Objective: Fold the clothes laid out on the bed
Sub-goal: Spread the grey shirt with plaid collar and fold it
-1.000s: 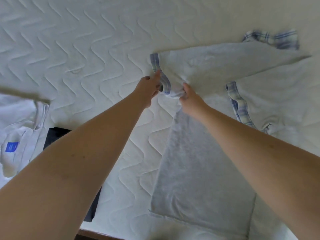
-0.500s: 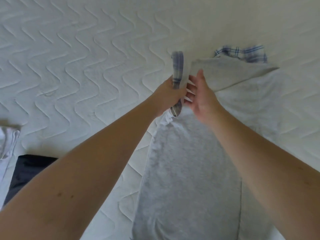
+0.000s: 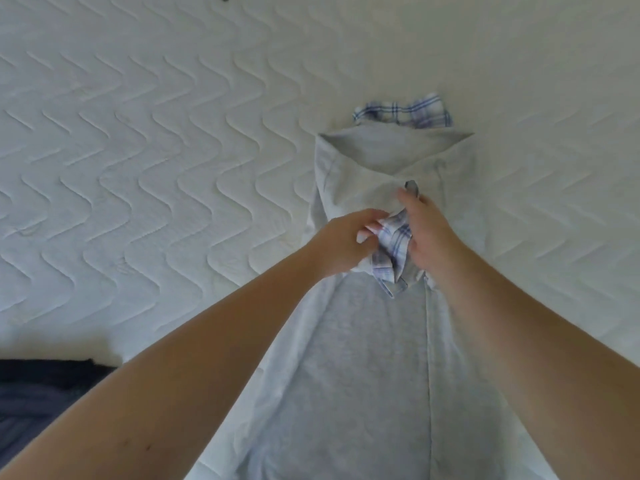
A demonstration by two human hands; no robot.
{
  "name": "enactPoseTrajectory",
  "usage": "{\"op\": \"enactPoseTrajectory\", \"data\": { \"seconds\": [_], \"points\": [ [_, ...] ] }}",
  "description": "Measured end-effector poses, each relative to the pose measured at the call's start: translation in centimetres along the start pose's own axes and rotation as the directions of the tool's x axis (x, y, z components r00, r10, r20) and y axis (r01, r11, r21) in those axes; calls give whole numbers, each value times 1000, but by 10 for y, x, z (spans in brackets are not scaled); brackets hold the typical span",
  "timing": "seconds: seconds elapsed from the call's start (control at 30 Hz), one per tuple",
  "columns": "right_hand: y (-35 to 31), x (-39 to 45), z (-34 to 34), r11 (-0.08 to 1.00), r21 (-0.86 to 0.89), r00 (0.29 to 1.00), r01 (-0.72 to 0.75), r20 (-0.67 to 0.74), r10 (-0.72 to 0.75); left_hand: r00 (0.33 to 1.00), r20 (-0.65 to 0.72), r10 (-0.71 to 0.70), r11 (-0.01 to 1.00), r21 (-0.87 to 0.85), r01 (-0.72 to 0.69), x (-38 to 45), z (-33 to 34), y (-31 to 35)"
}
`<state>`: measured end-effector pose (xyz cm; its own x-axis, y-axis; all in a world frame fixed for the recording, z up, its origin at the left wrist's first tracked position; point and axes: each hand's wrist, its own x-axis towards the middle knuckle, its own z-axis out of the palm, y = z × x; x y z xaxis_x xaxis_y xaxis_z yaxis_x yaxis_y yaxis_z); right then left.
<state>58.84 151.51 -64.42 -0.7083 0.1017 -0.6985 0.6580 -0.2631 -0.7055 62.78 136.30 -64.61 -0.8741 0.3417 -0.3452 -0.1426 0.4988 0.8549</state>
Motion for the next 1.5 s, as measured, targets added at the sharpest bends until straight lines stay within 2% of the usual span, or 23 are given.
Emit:
{"op": "enactPoseTrajectory", "data": {
  "seconds": [0.07, 0.1, 0.17, 0.2, 0.3, 0.4, 0.47, 0.57, 0.67, 0.73, 0.77, 0.83, 0.9, 1.03, 1.13, 1.3, 1.5],
  "points": [
    [12, 11, -8, 981, -191, 998, -9, -56, -2, 983, -185, -14, 1000, 20, 18, 3, -6, -14],
    [18, 14, -11, 928, -372, 996, 0, -87, -35, 965, -261, -16, 998, 49, 30, 6, -12, -20],
    [24, 18, -16, 772, -635, 988, 35, -96, -124, 942, -337, -1, 984, 166, 61, 21, -28, -30],
    [25, 20, -19, 753, -656, 984, 55, -94, -153, 938, -345, 9, 968, 237, 78, 32, -38, -35],
    [23, 23, -26, 841, -524, 974, 134, -88, -210, 952, -305, 7, 862, 484, 149, 69, -68, -40],
    [21, 24, -33, 839, -503, 967, 209, -24, -255, 993, -117, 15, 719, 692, 70, 105, -93, -36],
    [21, 27, -40, 836, -502, 966, 220, -4, -257, 999, -3, -41, 711, 703, 31, 125, -106, -29],
    [24, 30, -49, 850, -482, 972, 211, 13, -234, 975, 113, -190, 700, 712, 54, 148, -117, -18],
    [29, 29, -52, 859, -498, 992, 122, 31, -123, 953, 174, -247, 543, 840, -13, 162, -122, -11],
    [33, 28, -52, 866, -498, 999, 49, 20, -45, 949, 193, -250, 480, 876, -52, 165, -127, -9],
    [35, 28, -52, 868, -493, 998, 58, 19, -56, 947, 196, -253, 488, 871, -50, 166, -131, -8],
    [35, 27, -53, 880, -465, 995, 99, 18, -103, 945, 191, -265, 576, 818, -4, 170, -138, -6],
    [34, 27, -54, 905, -416, 996, 88, 29, -83, 958, 175, -229, 615, 789, 3, 175, -143, -4],
    [36, 26, -62, 896, -440, 998, 60, 55, -39, 982, 146, -117, 602, 797, -47, 185, -148, -3],
    [39, 25, -69, 878, -477, 999, 45, 44, -27, 962, 233, -140, 551, 826, -119, 190, -154, -2],
    [38, 24, -74, 858, -512, 1000, 24, 13, -20, 943, 272, -192, 421, 891, -171, 198, -165, -1],
    [37, 23, -78, 869, -493, 999, 37, 36, -22, 916, 341, -213, 407, 883, -234, 201, -171, 12]
  ]
}}
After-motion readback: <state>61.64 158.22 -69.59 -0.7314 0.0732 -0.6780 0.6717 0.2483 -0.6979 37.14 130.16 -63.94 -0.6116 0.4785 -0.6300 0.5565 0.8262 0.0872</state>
